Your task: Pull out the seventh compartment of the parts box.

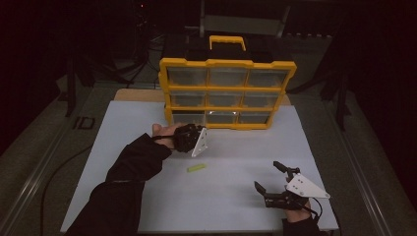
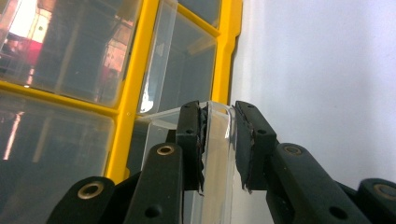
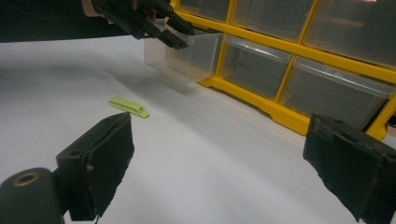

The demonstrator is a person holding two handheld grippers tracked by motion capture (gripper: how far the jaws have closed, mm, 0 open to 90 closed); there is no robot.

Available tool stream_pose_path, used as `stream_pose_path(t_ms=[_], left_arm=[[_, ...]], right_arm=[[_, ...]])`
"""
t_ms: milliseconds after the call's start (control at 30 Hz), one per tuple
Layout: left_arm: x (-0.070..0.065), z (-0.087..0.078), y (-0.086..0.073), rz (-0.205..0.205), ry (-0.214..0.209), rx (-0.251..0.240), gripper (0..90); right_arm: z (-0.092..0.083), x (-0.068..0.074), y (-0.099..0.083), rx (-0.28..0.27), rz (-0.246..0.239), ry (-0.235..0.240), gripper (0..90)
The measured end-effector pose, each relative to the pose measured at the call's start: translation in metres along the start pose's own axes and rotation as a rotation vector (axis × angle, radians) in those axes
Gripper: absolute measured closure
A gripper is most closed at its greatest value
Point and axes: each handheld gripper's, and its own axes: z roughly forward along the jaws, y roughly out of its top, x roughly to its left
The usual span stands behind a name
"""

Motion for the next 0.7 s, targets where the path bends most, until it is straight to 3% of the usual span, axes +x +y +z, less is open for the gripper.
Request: stream_pose_path(t_ms=[400,700], left_arm=[[-0.0042,-0.0032,0.0025,-0.009,-0.008,-0.005,73.0],[0.002,-0.0014,0.0007,-0.052,-0.076,-0.006,72.3]], right_arm=[[0.0001,0.0013,0.0005,0.004,-0.007,0.011,8.5],[0.0003,0.0018,0.0006,0.007,-0.003,0.02,8.6]])
